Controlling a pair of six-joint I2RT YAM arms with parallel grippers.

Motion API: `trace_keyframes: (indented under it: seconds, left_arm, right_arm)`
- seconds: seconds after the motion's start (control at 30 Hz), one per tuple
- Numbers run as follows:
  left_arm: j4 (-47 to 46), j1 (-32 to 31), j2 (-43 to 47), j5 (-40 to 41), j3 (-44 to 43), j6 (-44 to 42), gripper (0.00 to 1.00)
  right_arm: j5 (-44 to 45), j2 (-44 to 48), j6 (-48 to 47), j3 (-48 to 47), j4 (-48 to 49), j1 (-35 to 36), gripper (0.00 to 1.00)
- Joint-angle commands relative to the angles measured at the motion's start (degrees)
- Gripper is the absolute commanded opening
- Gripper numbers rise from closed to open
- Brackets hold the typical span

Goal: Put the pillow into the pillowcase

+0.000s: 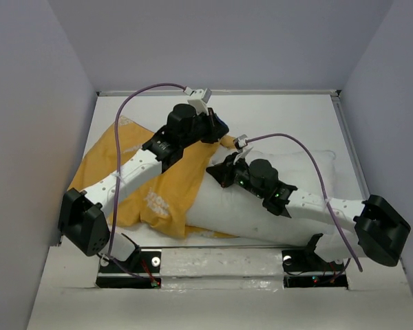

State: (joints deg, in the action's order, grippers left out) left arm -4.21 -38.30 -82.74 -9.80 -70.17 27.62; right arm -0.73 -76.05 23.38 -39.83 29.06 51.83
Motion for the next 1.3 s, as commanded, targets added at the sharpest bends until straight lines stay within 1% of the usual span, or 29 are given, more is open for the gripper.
trace_keyframes:
  seconds: [0.0, 0.03, 0.07, 0.13, 0.2, 0.27, 0.3, 0.37, 0.4, 0.43, 0.47, 0.5, 0.53, 0.57, 0.6, 0.63, 0.7, 0.73, 0.77, 0.8, 0.83, 0.87, 0.9, 0.93, 0.97, 1.03, 1.13, 1.2, 1.27]
  left_arm:
    - [-12.9, -3.5, 1.5, -12.9, -5.1, 8.3, 0.00]
    - [-16.6, -4.2, 1.3, -14.9, -4.2, 11.3, 0.00]
    - [-18.1, -5.1, 0.6, -15.6, -3.9, 12.5, 0.00]
    - [-18.8, -7.8, -2.6, -15.8, -5.8, 13.6, 0.00]
    - [-20.3, -9.7, -5.0, -17.1, -7.9, 15.3, 0.00]
    - [-20.4, -13.0, -9.5, -17.4, -12.3, 15.2, 0.00]
    - [-20.3, -14.1, -9.5, -17.4, -13.5, 15.2, 0.00]
    - [-17.4, -15.4, -10.7, -15.4, -15.5, 13.5, 0.01]
    - [-16.0, -15.3, -10.1, -13.6, -15.3, 11.5, 0.07]
    - [-14.1, -15.1, -9.4, -11.4, -14.9, 10.1, 0.17]
    - [-12.2, -14.9, -8.7, -9.0, -14.1, 8.3, 0.43]
    - [-8.0, -14.9, -6.9, -3.4, -13.8, 6.2, 0.68]
    - [-5.9, -14.9, -5.5, -0.3, -13.2, 4.5, 0.99]
    - [-4.9, -14.7, -3.9, 2.2, -10.5, 1.9, 0.99]
    - [-4.0, -14.3, -1.7, 6.9, -8.7, 0.9, 0.99]
    - [-2.7, -14.4, 3.1, 14.0, -4.6, -0.4, 0.99]
    - [-2.6, -14.1, 8.8, 18.8, 1.1, -0.5, 0.99]
    - [-2.3, -13.9, 15.1, 21.3, 7.4, -0.2, 0.99]
    - [-1.9, -13.9, 18.0, 23.8, 10.8, 0.1, 0.99]
    - [0.4, -14.0, 23.5, 28.6, 13.7, 1.0, 0.99]
    - [1.7, -14.0, 26.0, 30.4, 17.1, 1.7, 0.99]
    - [4.9, -14.0, 28.1, 33.6, 23.4, 2.6, 0.98]
    - [7.2, -14.0, 31.1, 34.5, 26.0, 4.7, 0.97]
    - [8.9, -14.0, 32.5, 34.8, 30.8, 5.8, 0.96]
    - [10.4, -14.1, 33.8, 35.1, 33.2, 6.7, 0.95]
    - [10.1, -14.6, 36.9, 34.9, 38.3, 7.9, 0.91]
    - [6.2, -14.8, 37.2, 34.5, 40.2, 5.1, 0.88]
    - [4.6, -15.0, 35.2, 34.7, 39.1, 3.1, 0.87]
    - [2.7, -15.6, 31.3, 37.0, 37.1, 0.3, 0.87]
  right_arm:
    - [14.1, 2.5, 12.8, 6.0, 11.1, -1.1, 0.00]
    - [16.3, 2.4, 18.2, 7.7, 15.8, -4.0, 0.00]
    - [15.7, 2.1, 21.4, 9.3, 18.1, -5.9, 0.00]
    - [14.7, 0.1, 25.6, 11.5, 22.4, -8.7, 0.00]
    - [16.4, -1.1, 25.8, 11.1, 23.8, -8.7, 0.00]
    - [18.0, -3.5, 27.3, 9.3, 23.7, -9.2, 0.00]
    - [18.3, -4.3, 27.4, 9.0, 23.8, -9.8, 0.00]
    - [19.7, -5.7, 28.5, 8.5, 22.4, -10.3, 0.00]
    - [19.9, -5.8, 28.6, 8.7, 22.2, -11.1, 0.00]
    - [20.8, -5.8, 28.4, 9.0, 21.9, -11.1, 0.00]
    - [21.6, -5.5, 28.5, 9.5, 20.0, -11.9, 0.00]
    - [21.9, -4.8, 28.9, 9.8, 19.3, -13.2, 0.00]
    - [22.2, -4.5, 29.0, 10.0, 18.6, -13.9, 0.00]
    - [22.4, -4.2, 29.0, 10.0, 16.5, -14.6, 0.00]
    - [22.4, -3.9, 28.8, 9.8, 15.3, -15.3, 0.00]
    - [22.7, -3.2, 28.3, 9.8, 14.5, -15.8, 0.00]
    - [23.1, -2.6, 25.9, 9.3, 13.0, -16.6, 0.00]
    - [23.1, -2.3, 24.9, 7.8, 10.4, -17.2, 0.00]
    - [23.2, -2.2, 24.2, 7.1, 9.6, -17.7, 0.00]
    - [23.1, -2.1, 21.8, 6.5, 9.3, -17.7, 0.00]
    - [22.0, -1.7, 20.2, 4.8, 8.7, -18.3, 0.00]
    - [22.0, -1.6, 19.1, 3.4, 4.9, -18.3, 0.00]
    - [21.7, -1.3, 16.5, 2.2, 3.4, -18.3, 0.00]
    - [20.2, -0.8, 14.6, 0.0, 0.4, -18.3, 0.00]
    - [19.5, -0.5, 12.0, -1.5, -2.1, -18.3, 0.00]
    - [17.3, -0.1, 9.3, -5.4, -8.5, -18.3, 0.01]
    - [15.6, 1.4, 6.2, -7.3, -13.0, -18.3, 0.01]
    - [15.2, 2.9, 4.9, -8.1, -15.3, -18.3, 0.01]
    - [14.0, 3.6, 4.7, -8.4, -16.3, -18.3, 0.01]
